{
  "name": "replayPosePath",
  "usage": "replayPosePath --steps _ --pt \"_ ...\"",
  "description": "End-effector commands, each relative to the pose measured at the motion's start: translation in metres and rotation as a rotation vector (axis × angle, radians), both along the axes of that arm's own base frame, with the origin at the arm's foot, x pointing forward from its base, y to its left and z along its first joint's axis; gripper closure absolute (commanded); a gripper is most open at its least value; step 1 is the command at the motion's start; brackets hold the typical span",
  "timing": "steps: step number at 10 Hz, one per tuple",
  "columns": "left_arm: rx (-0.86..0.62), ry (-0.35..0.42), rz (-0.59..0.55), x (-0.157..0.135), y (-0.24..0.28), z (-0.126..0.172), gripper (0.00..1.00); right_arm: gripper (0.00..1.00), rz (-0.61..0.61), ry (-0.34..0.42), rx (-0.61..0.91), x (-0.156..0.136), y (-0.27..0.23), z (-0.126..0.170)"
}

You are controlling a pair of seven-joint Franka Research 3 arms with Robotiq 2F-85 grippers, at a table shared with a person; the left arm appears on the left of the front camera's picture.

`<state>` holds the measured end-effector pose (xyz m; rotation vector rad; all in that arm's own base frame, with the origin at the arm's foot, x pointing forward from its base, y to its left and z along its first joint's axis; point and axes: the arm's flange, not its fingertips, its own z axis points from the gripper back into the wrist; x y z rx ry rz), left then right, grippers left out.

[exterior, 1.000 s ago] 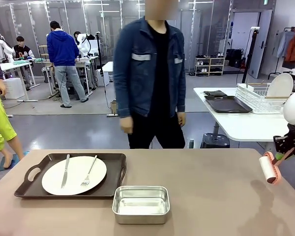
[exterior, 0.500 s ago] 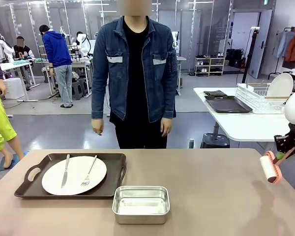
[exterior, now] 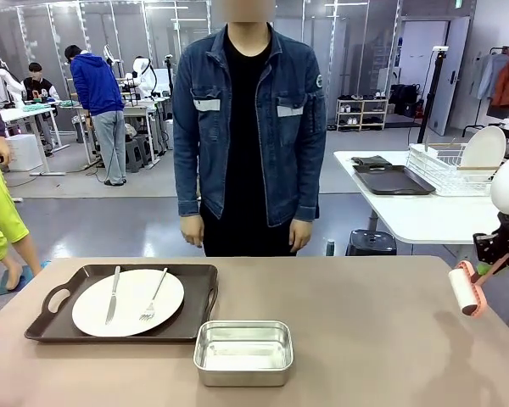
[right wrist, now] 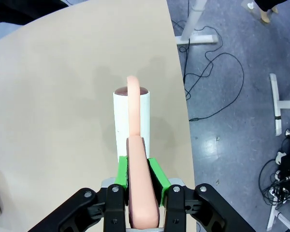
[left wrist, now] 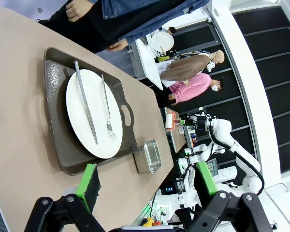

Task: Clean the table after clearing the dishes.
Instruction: Place the Lint Roller back on top of the Airtight Container.

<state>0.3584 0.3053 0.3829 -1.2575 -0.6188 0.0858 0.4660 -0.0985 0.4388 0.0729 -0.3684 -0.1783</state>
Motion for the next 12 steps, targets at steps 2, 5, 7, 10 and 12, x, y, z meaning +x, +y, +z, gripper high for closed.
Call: replayPosePath --steps 2,5,7,10,12 --pt "-0.002 -0.016 -0.003 -0.003 0.0 0.0 0.0 0.78 0.372 -0.166 -0.064 -0.006 0.077 0.067" --pt "-0.002 -0.016 -0.003 -0.003 0.0 0.0 0.0 0.78 0.98 -0.148 -0.034 -0.022 0.211 0.117" --pt "-0.002 -0.016 -0.003 -0.003 0.0 0.0 0.0 0.78 1.268 -0.062 -0.099 -0.025 0.29 0.128" --pt "-0.002 -0.016 -0.003 -0.003 0.0 0.0 0.0 0.78 1.535 0.096 -0.206 -0.06 0.399 0.114" --pt "-0.002 -0.016 -0.003 -0.003 0.0 0.0 0.0 0.78 1.626 0.157 -0.267 -0.077 0.454 0.098"
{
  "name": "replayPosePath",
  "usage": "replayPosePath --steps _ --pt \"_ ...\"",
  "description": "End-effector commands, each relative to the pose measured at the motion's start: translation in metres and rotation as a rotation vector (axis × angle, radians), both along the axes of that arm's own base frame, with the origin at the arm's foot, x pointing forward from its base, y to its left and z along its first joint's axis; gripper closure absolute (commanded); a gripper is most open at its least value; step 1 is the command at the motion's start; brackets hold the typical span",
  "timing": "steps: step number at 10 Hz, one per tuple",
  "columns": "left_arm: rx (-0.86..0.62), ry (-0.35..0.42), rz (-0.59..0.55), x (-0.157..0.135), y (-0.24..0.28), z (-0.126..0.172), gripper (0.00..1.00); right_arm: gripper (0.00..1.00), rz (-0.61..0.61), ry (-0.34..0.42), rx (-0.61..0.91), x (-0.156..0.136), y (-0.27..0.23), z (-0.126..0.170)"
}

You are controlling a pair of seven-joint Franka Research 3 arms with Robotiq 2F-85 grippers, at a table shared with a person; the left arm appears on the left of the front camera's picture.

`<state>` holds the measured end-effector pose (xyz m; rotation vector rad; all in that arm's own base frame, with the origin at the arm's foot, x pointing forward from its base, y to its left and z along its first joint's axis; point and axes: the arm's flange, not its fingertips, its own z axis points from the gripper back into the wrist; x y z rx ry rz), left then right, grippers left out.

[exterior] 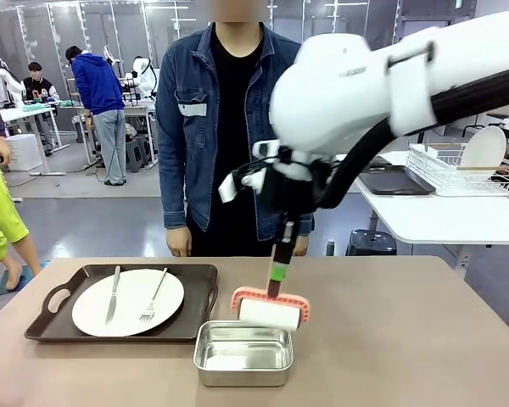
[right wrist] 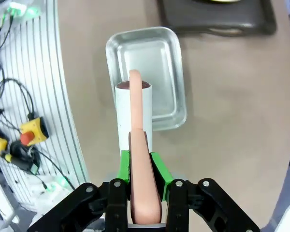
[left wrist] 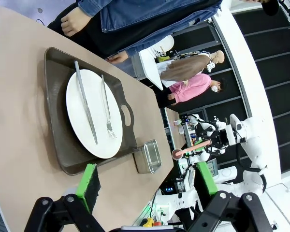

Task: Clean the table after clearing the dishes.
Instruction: Place the Lint Roller back on top of the Airtight Container.

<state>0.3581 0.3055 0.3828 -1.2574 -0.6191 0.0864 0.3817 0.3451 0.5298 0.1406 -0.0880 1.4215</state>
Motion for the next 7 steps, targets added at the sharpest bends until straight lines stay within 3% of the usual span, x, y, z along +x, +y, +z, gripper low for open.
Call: replayPosePath --steps 1,3,4,7 --pt "-0.002 -0.016 -0.004 -0.003 0.0 0.0 0.0 0.78 0.069 -0.047 -0.055 0.002 0.032 0.003" --pt "-0.002 -0.016 -0.004 -0.003 0.0 0.0 0.0 0.78 -0.087 -0.099 -0.001 0.005 0.035 0.006" --pt "-0.002 -0.016 -0.004 -0.003 0.0 0.0 0.0 0.78 0.073 -0.03 -0.03 -0.009 0.04 -0.003" --pt "-0.002 -0.016 -0.004 -0.003 0.0 0.0 0.0 0.78 0.073 -0.03 -0.03 -0.009 0.04 -0.003"
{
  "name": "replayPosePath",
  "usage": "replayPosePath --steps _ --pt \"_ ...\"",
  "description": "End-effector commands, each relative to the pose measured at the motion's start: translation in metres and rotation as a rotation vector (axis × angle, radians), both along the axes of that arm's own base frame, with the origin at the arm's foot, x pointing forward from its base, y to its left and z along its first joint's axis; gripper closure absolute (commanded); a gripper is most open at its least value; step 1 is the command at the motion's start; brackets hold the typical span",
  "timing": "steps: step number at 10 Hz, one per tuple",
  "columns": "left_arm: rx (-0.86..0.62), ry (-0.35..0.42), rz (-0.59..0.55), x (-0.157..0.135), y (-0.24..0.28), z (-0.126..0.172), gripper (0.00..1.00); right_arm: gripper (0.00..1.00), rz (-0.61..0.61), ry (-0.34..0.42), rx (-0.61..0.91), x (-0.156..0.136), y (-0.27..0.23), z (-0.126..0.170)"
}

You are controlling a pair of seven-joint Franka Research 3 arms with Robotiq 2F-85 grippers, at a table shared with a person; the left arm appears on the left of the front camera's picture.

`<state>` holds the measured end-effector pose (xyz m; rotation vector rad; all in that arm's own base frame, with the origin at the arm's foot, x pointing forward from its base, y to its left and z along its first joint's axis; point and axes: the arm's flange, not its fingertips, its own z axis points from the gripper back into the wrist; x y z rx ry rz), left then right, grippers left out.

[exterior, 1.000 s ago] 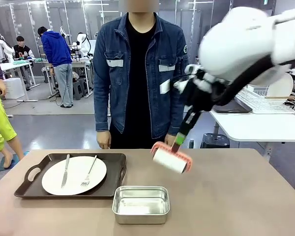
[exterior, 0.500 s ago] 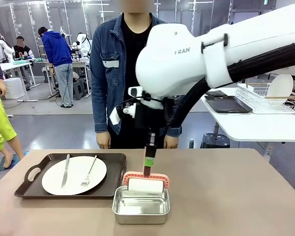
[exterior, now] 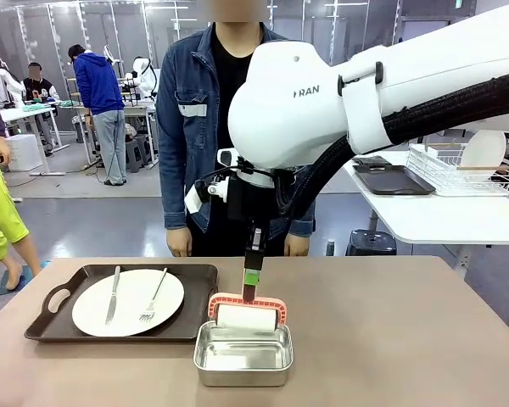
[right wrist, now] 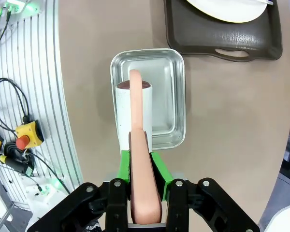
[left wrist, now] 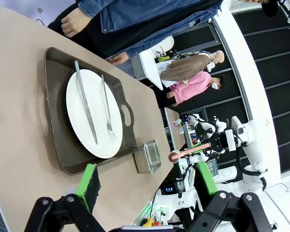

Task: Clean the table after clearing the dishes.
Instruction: Place the Lint Roller back on top of the Airtight Container.

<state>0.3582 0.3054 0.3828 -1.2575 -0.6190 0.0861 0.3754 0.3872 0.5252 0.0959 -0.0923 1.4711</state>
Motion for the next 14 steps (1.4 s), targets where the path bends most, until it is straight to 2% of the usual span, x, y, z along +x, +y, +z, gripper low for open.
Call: replayPosePath --steps 1,3,8,11,14 --pt "-0.002 -0.016 -0.003 -0.003 0.0 0.0 0.0 0.78 0.027 0.004 -0.002 -0.003 -0.003 0.001" --pt "-0.002 -0.016 -0.003 -0.003 0.0 0.0 0.0 0.78 0.022 0.008 -0.054 0.013 0.022 -0.01" --pt "-0.002 -0.016 -0.003 -0.003 0.0 0.0 0.0 0.78 -0.029 0.122 -0.117 0.063 0.044 -0.057" --pt "-0.002 -0.016 -0.003 -0.003 0.0 0.0 0.0 0.78 -0.08 0.152 -0.104 0.082 0.038 -0.09" --pt "-0.002 -0.016 -0.003 -0.003 0.0 0.0 0.0 0.78 -0.038 0.143 -0.114 0.096 0.041 -0.114"
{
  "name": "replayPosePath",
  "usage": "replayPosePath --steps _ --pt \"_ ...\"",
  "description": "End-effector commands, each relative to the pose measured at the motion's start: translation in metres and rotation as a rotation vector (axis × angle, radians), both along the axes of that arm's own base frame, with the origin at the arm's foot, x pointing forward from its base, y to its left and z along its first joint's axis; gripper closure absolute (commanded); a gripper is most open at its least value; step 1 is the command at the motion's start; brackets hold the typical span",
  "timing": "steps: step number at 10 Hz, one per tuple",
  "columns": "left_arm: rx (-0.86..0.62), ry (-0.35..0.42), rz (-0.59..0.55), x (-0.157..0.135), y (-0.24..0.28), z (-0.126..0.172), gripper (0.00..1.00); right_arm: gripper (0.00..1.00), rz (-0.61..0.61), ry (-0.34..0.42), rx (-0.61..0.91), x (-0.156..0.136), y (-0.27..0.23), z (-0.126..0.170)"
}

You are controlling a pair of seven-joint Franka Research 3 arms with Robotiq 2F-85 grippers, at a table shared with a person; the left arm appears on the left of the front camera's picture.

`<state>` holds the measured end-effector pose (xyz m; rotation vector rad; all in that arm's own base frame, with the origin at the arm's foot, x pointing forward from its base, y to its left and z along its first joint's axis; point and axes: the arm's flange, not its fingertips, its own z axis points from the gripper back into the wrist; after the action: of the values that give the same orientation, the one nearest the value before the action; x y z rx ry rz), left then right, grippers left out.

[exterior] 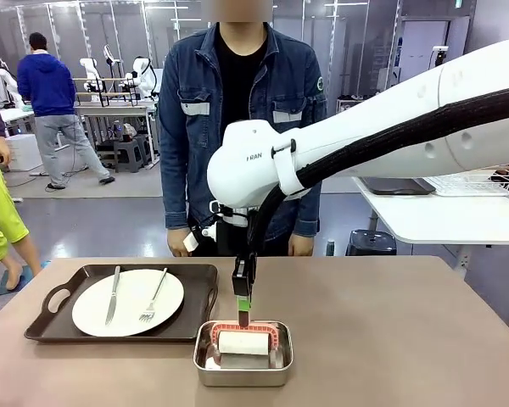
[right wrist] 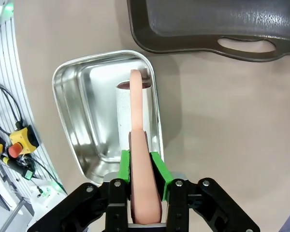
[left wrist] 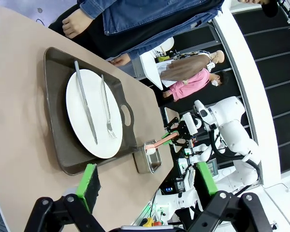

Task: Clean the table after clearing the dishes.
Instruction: Place the Lint Roller back on top of the Airtight Container.

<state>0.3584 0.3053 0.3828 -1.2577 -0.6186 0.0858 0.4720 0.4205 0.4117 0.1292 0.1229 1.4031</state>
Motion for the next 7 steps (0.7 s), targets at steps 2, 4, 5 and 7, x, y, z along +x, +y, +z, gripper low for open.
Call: replayPosePath --steps 2,4,5,7 --pt "-0.002 -0.016 -0.003 -0.003 0.0 0.0 0.0 0.64 0.023 -0.051 0.014 0.002 0.0 -0.007" --pt "-0.002 -0.016 -0.003 -0.003 0.0 0.0 0.0 0.34 0.044 -0.066 0.013 -0.001 -0.004 -0.006" --pt "-0.002 -0.016 -0.003 -0.003 0.0 0.0 0.0 0.18 0.058 -0.071 0.011 -0.002 -0.005 -0.005" --pt "-0.002 -0.016 -0.003 -0.003 0.0 0.0 0.0 0.0 0.071 -0.083 0.012 -0.004 -0.007 0.0"
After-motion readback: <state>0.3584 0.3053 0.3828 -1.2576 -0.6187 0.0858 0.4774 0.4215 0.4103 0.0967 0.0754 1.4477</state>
